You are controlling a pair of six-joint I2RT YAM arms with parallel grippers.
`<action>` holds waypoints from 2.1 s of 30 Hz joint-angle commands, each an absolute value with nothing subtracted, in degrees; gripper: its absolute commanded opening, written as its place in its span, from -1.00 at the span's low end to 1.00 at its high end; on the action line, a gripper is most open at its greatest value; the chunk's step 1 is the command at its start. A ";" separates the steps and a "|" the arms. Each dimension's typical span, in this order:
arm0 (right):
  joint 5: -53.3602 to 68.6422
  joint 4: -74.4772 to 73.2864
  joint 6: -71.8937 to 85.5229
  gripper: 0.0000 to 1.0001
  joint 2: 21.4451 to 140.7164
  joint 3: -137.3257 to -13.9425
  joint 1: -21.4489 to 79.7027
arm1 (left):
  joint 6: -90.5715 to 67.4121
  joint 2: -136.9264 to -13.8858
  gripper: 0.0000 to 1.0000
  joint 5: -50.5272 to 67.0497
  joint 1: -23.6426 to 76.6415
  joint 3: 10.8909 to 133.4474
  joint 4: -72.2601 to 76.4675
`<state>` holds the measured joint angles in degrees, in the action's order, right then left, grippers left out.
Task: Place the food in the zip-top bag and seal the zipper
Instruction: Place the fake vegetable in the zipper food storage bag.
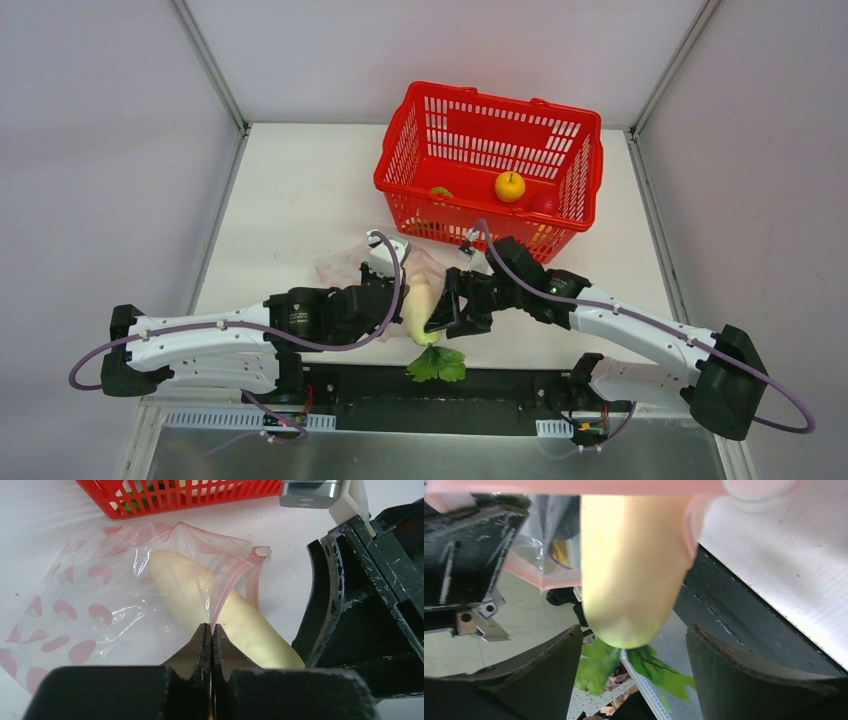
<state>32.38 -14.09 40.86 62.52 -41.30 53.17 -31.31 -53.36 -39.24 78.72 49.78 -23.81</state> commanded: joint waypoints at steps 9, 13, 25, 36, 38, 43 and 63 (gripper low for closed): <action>33.40 -0.56 48.51 0.63 61.98 -36.69 56.24 | -34.45 -52.81 -1.00 -43.02 78.93 50.71 -21.64; 31.40 -0.85 49.19 0.05 60.83 -36.84 56.38 | -34.52 -52.98 -1.00 -42.72 78.93 50.64 -22.14; 25.65 -3.78 45.51 -0.32 61.53 -44.43 55.88 | -34.81 -55.66 -1.00 -36.13 79.01 50.93 -21.12; 22.13 -0.63 41.47 -0.24 68.38 -45.84 55.84 | -43.74 -51.23 -1.00 -36.30 79.06 47.76 -16.59; 22.47 3.72 41.96 -0.24 68.17 -44.27 55.89 | -43.83 -48.70 -1.00 -35.44 79.05 46.39 -14.24; 21.50 8.05 41.14 -0.19 70.62 -45.93 55.86 | -44.35 -46.90 -1.00 -32.25 79.06 47.82 -13.78; 28.07 -9.34 27.90 0.31 62.57 -58.52 55.79 | -42.73 -34.40 -1.00 -49.38 78.54 52.68 -39.36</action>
<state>27.92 -1.98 33.74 67.90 -51.94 55.90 -46.26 -32.99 -48.29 78.70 46.85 -31.20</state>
